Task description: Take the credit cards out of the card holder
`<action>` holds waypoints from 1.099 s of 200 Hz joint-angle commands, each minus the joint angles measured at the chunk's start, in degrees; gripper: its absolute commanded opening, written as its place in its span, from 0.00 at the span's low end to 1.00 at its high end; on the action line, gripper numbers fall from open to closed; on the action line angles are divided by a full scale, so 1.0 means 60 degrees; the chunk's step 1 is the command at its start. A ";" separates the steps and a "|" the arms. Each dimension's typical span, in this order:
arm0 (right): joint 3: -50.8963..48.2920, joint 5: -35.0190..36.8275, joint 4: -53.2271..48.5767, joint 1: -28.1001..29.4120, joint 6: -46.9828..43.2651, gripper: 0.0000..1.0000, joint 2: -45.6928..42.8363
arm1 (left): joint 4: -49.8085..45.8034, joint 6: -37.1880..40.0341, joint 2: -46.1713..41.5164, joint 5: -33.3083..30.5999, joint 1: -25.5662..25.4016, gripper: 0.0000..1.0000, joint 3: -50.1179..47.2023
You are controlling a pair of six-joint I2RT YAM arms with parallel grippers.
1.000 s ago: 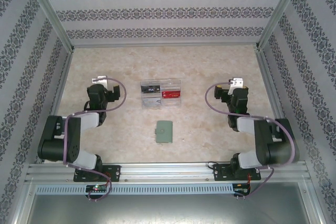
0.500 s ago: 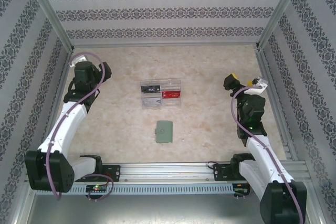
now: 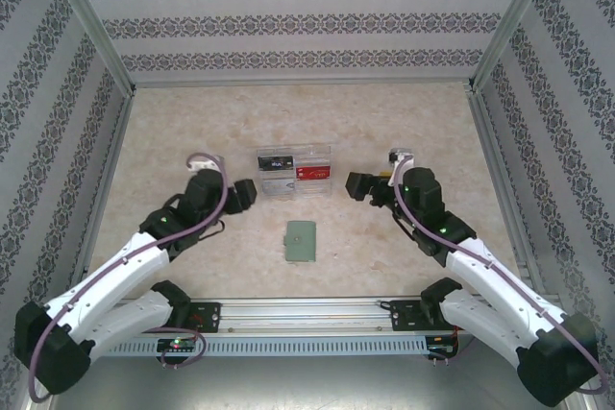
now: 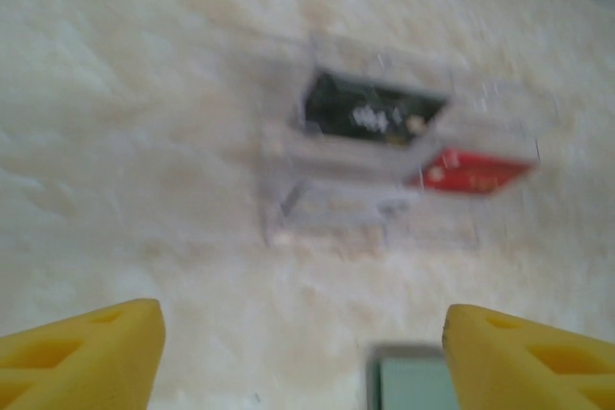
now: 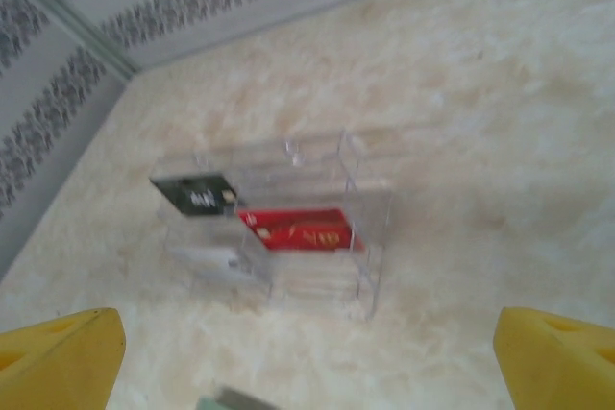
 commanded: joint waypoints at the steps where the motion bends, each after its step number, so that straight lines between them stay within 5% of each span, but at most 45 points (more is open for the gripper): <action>1: -0.0284 0.0414 -0.0641 0.0136 -0.0195 0.98 0.0031 | -0.0775 -0.0761 0.0511 -0.1314 -0.1372 0.71 -0.0160; 31: -0.0779 0.0854 -0.0633 0.0137 -0.0126 0.98 -0.0351 | -0.0927 -0.1471 0.2031 -0.1730 -0.3088 0.56 0.0302; 83: -0.0788 0.0790 -0.0633 0.0136 -0.0074 0.98 -0.0316 | -0.0680 -0.2152 0.5021 -0.2026 -0.5118 0.44 0.1689; 118: -0.0798 0.0683 -0.0648 0.0136 -0.0046 0.98 -0.0415 | -0.1632 -0.2208 0.6452 -0.2144 -0.5270 0.39 0.2748; 220: -0.0857 0.0609 -0.0615 0.0136 0.0034 0.98 -0.0456 | -0.2015 -0.1839 0.7521 -0.2267 -0.4927 0.39 0.3372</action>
